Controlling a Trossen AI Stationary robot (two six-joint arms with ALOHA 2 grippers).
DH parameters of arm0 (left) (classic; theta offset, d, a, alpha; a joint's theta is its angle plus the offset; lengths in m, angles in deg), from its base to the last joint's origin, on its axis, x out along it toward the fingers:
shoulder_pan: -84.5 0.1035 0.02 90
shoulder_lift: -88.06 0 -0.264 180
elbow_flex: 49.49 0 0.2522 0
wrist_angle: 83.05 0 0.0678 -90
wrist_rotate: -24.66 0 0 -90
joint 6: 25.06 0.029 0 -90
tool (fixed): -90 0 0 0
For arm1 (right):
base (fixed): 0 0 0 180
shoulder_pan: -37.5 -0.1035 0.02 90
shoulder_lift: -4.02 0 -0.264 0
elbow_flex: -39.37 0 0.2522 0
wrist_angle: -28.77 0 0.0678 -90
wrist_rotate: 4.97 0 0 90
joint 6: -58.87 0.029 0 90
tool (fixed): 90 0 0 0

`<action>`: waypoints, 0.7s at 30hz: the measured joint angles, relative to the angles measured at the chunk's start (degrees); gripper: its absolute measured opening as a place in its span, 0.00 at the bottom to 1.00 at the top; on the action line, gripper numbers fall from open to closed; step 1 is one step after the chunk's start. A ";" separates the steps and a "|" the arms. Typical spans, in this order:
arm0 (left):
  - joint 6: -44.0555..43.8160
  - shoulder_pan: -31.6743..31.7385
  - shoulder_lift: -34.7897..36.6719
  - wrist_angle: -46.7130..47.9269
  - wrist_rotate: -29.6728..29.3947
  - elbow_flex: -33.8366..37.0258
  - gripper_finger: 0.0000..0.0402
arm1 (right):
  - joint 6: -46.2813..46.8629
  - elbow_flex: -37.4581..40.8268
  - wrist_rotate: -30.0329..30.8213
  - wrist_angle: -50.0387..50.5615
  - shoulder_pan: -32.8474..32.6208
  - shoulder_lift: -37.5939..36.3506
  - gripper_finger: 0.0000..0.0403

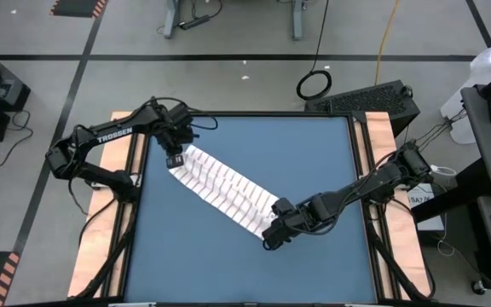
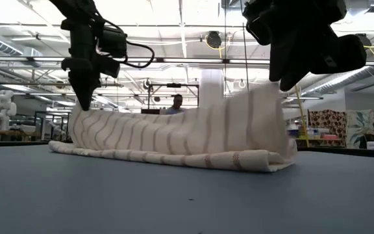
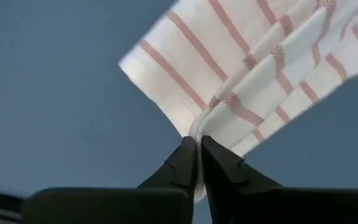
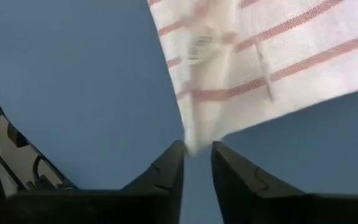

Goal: Roll towel
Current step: Fold the white towel

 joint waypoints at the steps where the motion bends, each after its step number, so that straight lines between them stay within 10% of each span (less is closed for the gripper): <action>1: 0.14 0.00 0.00 0.55 -0.02 0.00 0.10 | -0.10 0.00 0.00 -0.34 0.00 0.00 0.22; 12: 0.02 -0.02 0.02 2.85 -0.21 0.00 0.39 | -0.77 0.00 0.14 -4.65 -0.36 0.00 0.41; 21: -0.77 -0.09 0.02 6.75 1.66 0.00 0.45 | -2.81 0.00 0.55 -5.74 -0.73 0.00 0.42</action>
